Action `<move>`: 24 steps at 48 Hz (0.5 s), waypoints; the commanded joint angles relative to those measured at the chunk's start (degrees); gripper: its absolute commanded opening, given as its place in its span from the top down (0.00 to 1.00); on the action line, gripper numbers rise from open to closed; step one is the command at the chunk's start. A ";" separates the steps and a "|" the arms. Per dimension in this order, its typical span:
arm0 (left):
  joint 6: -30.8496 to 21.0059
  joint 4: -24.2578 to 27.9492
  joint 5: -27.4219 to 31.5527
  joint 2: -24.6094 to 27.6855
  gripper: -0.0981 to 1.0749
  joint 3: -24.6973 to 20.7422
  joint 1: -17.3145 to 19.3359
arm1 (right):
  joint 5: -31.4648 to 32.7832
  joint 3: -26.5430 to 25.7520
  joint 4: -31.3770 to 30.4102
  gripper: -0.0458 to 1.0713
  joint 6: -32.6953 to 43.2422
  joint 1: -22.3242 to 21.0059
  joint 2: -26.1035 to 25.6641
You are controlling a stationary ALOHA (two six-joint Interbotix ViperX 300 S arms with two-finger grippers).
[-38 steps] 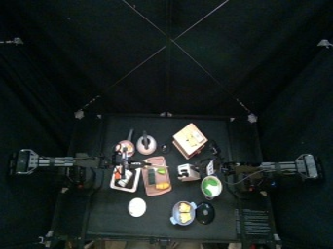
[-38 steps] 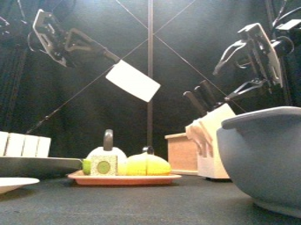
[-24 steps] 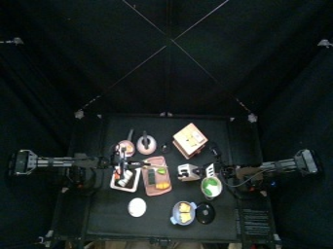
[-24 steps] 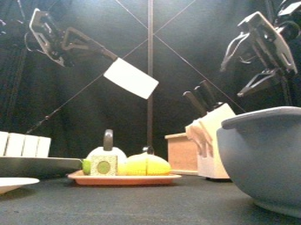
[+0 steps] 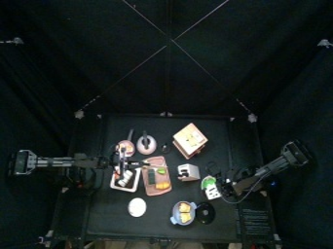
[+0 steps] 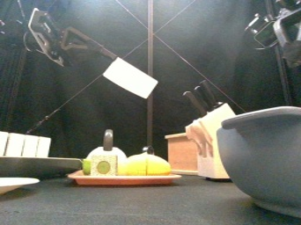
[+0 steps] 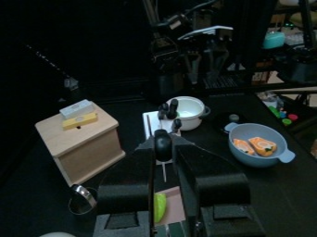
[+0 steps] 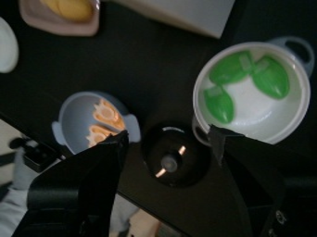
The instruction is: Grab pot lid
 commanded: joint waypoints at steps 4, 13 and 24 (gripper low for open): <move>-0.09 -0.35 -0.62 -0.26 0.51 -1.23 -0.18 | -1.58 -2.90 0.26 0.08 0.00 5.98 5.01; -0.09 -0.88 -0.79 -0.35 0.51 -1.23 -1.41 | -5.80 -3.16 0.44 0.08 -0.79 8.44 10.02; -0.09 -0.79 -0.79 -0.44 0.51 -1.23 -1.49 | -8.79 -3.08 0.44 0.08 -4.22 8.35 15.03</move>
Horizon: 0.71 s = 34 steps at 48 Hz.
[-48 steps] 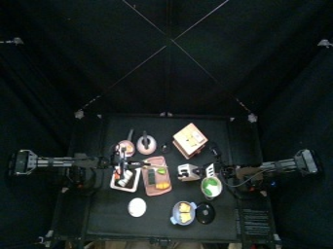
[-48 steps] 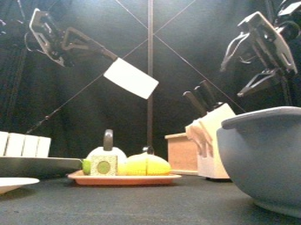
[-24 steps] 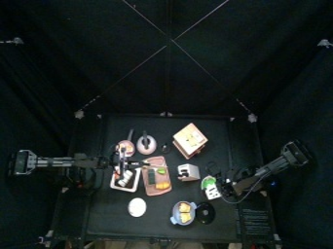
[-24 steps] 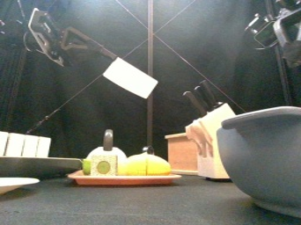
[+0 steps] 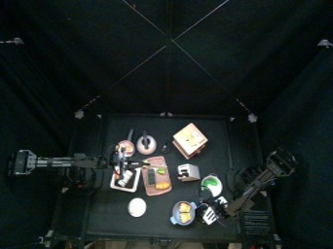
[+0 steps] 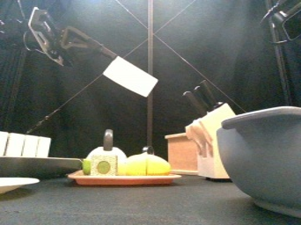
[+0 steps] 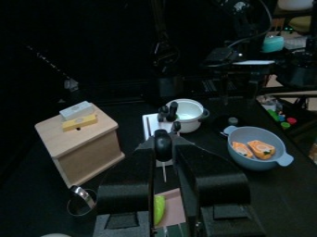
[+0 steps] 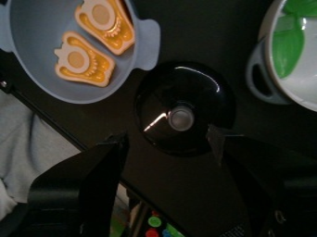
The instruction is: Grab pot lid
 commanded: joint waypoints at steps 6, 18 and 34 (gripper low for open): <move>-0.09 -0.09 -0.62 -0.18 0.51 -1.23 -0.09 | -0.44 -0.97 0.00 0.08 -0.97 -0.18 2.46; -0.09 -0.26 -0.62 -0.18 0.51 -1.05 -0.18 | -2.02 -0.79 -0.88 0.09 -1.14 0.09 5.80; -0.09 -0.26 -0.62 -0.18 0.51 -0.79 -0.09 | -2.29 -0.53 0.00 0.09 -1.23 0.18 7.12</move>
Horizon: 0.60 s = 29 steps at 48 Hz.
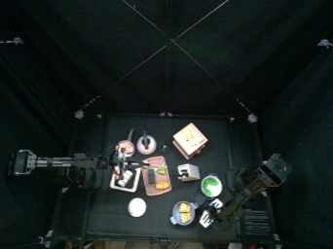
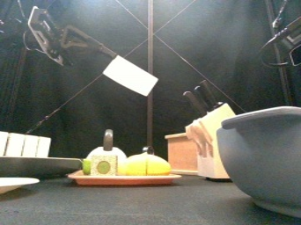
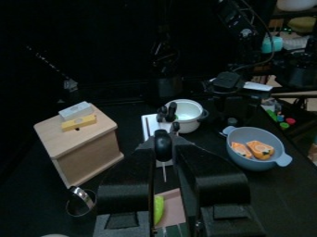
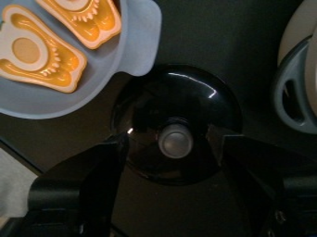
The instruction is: Grab pot lid
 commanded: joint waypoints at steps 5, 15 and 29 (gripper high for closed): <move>-0.09 -0.18 -0.62 -0.18 0.51 -0.79 0.00 | 0.44 -0.44 0.79 0.09 -0.09 0.09 -0.88; -0.09 -0.18 -0.62 -0.18 0.51 -0.62 -0.09 | 0.53 -0.26 0.88 0.09 -0.09 0.09 -0.79; -0.09 -0.18 -0.62 -0.18 0.51 -0.53 0.00 | 0.62 0.18 1.58 0.12 -0.09 0.18 -0.79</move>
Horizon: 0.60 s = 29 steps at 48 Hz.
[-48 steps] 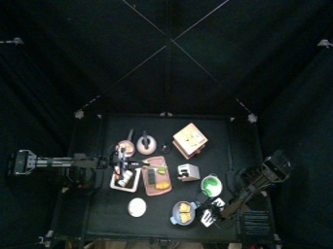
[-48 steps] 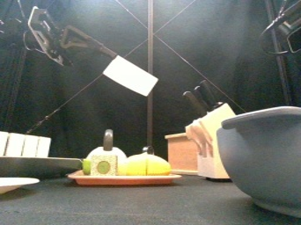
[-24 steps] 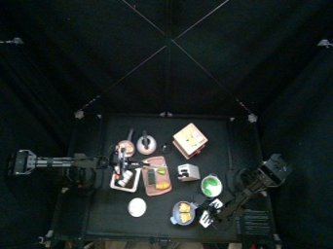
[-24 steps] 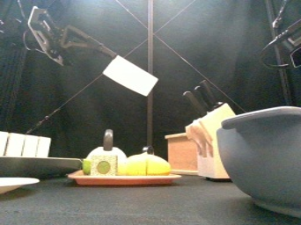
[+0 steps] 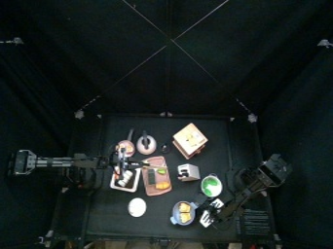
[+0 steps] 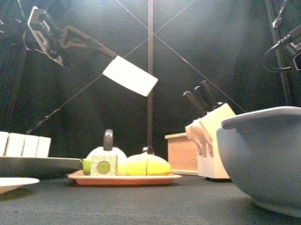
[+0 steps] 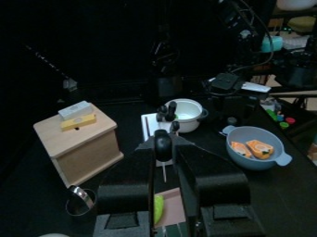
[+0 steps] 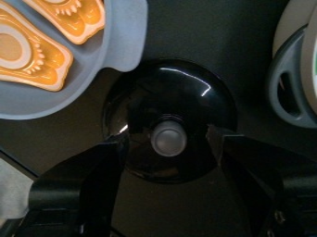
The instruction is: Grab pot lid
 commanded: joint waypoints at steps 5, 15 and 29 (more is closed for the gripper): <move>-0.09 -0.09 -0.62 -0.18 0.51 -0.79 0.00 | -0.26 -0.26 0.09 0.20 -0.09 0.18 -0.79; -0.09 -0.09 -0.62 -0.18 0.51 -0.70 0.00 | -0.26 0.09 0.09 0.37 -0.09 0.09 -0.79; 0.00 -0.09 -0.62 -0.18 0.51 -0.26 0.00 | 0.09 0.00 0.26 0.44 -0.18 -0.26 -2.72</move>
